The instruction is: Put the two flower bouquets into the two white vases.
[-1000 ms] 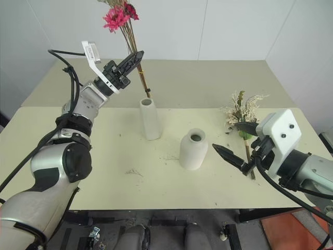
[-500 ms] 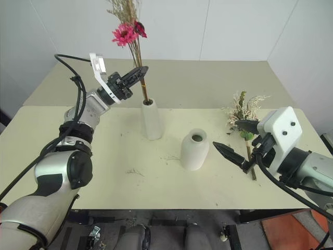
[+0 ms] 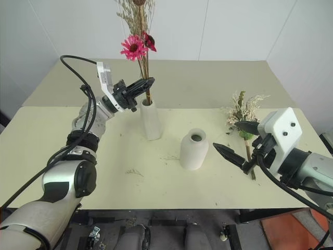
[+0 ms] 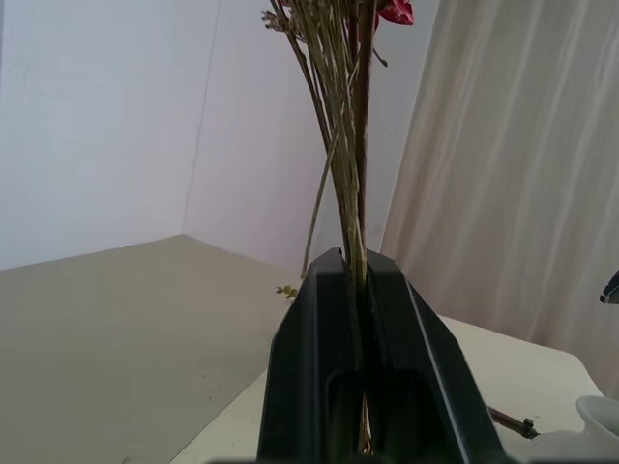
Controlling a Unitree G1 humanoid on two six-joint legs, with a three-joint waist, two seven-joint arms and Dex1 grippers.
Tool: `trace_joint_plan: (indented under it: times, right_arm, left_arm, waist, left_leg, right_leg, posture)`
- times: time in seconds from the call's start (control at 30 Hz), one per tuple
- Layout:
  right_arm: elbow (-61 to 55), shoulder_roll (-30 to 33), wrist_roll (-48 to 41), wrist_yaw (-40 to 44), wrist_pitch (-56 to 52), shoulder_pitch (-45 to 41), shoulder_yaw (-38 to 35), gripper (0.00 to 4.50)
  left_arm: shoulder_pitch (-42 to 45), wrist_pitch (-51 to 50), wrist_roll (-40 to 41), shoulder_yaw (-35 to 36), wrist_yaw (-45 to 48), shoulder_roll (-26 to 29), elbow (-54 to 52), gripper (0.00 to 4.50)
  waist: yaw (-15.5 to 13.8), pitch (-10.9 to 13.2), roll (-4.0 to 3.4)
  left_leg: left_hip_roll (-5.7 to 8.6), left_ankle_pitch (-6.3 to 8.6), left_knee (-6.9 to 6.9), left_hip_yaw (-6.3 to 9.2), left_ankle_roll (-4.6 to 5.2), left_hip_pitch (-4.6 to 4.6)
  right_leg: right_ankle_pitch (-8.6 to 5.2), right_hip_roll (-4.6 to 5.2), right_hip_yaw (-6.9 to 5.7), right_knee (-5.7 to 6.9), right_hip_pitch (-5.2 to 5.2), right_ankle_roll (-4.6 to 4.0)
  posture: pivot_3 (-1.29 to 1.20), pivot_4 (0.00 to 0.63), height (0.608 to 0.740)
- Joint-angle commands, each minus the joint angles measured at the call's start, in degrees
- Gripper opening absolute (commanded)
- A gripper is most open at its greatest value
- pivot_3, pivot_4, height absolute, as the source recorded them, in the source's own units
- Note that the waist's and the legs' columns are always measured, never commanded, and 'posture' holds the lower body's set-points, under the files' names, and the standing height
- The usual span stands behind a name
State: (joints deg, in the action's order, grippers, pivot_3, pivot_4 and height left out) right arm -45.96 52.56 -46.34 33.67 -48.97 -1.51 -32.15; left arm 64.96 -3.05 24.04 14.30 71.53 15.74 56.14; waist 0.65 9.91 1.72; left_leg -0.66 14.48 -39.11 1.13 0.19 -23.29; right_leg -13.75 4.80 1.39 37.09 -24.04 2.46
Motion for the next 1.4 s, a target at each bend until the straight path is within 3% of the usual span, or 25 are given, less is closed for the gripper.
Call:
trace_joint_plan:
  times: [0.03, 0.43, 0.73, 0.9, 1.13, 1.23, 1.4]
  right_arm:
    - [-0.35, 0.55, 0.05, 0.21, 2.01, -0.54, -1.4, 4.5]
    - [0.38, 1.27, 0.35, 1.06, 2.32, -0.55, -1.25, 4.5]
    - [0.71, 1.25, 0.79, 1.12, 2.54, -0.58, -0.83, 4.5]
    - [1.5, 1.72, 1.33, 1.34, 2.4, -0.77, -0.7, 4.5]
    - [6.62, 5.79, -0.54, 1.5, -3.65, -0.91, -2.22, 4.5]
    - [12.08, 9.74, 0.89, 0.33, -7.97, -3.6, 2.18, 4.5]
    - [27.55, 11.61, 6.8, -2.73, -14.58, -15.87, 17.39, 4.5]
  left_arm:
    - [-0.01, 2.78, -0.89, -0.79, 1.21, 0.76, -1.73, 0.78]
    - [-2.1, 2.38, -1.64, -0.9, 2.27, 3.49, -3.31, 4.47]
    - [-5.69, 0.18, -1.79, -0.79, 0.23, 10.45, -7.65, 4.47]
    - [-11.85, -4.69, -1.27, -3.23, 9.84, 18.6, -17.22, 4.47]
    - [-20.56, -13.6, 4.06, -0.94, 14.3, 29.76, -34.3, 4.47]
    - [-23.23, -16.82, 6.53, -2.49, 16.14, 32.98, -45.42, 4.47]
    - [-24.08, -18.67, 7.91, -5.89, 15.85, 33.9, -56.9, 4.47]
  waist:
    - [0.0, 0.0, 0.0]
    - [0.16, 0.0, 0.0]
    - [0.05, 0.0, 0.0]
    - [0.35, -0.01, -0.02]
    - [0.17, -0.02, -0.02]
    - [-0.22, -0.02, -0.02]
    - [-0.09, -0.06, 0.0]
  left_leg:
    - [0.0, 0.0, 0.0, 0.0, 0.0, 0.0]
    - [-0.01, 0.0, -0.01, 0.0, 0.0, 0.03]
    - [-0.04, 0.0, -0.02, 0.0, 0.0, 0.04]
    - [-0.08, 0.0, -0.01, -0.01, 0.0, 0.04]
    - [-0.16, 0.0, -0.02, -0.04, 0.0, 0.11]
    - [-0.17, 0.0, -0.03, -0.04, -0.01, 0.1]
    - [-0.17, 0.0, -0.07, -0.14, -0.01, 0.26]
  right_leg:
    - [0.0, 0.0, 0.0, 0.0, 0.0, 0.0]
    - [0.0, -0.02, 0.02, 0.0, 0.0, 0.0]
    - [0.0, -0.03, 0.03, 0.01, -0.01, 0.0]
    - [0.0, -0.06, 0.05, 0.03, -0.02, 0.0]
    - [0.0, -0.12, 0.14, 0.01, -0.01, -0.02]
    - [0.0, -0.11, 0.12, -0.01, 0.02, -0.02]
    - [0.0, -0.09, 0.15, -0.01, 0.16, -0.03]
  posture:
    - [0.0, 0.15, 0.74]
    - [0.0, 0.15, 0.74]
    - [0.0, 0.15, 0.74]
    - [0.0, 0.15, 0.74]
    - [0.0, 0.15, 0.74]
    - [0.0, 0.15, 0.74]
    - [0.0, 0.15, 0.74]
